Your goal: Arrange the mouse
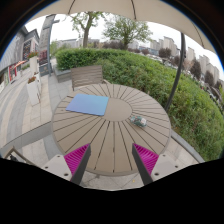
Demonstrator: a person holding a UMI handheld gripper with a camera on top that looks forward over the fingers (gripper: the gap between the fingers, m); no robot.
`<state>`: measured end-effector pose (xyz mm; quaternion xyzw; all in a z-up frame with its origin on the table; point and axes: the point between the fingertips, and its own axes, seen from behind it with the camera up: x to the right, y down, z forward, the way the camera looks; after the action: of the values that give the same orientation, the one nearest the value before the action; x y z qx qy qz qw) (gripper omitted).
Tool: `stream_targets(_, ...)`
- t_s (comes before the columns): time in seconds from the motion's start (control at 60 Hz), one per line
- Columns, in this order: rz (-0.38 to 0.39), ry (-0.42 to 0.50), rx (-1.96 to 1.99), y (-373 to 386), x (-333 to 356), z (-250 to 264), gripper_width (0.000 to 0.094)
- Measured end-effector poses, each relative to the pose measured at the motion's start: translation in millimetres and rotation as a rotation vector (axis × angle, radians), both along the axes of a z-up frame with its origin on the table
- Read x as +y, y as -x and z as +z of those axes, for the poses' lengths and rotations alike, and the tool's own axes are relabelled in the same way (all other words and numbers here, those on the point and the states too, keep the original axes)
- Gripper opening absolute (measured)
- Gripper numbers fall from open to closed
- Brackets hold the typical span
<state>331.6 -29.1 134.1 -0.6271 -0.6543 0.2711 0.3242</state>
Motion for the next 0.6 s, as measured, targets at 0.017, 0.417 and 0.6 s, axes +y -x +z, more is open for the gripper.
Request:
stream_targets(0.017, -0.020, -0.001, 0.001, 1, 7, -1, 0.0853)
stream_targets(0.417, -0.194, 0.003, 0.072, 34, 140, -49, 0.0861)
stream_targets(0.6, -0.173, 0.006, 0.089, 80, 151, -81, 0.0854)
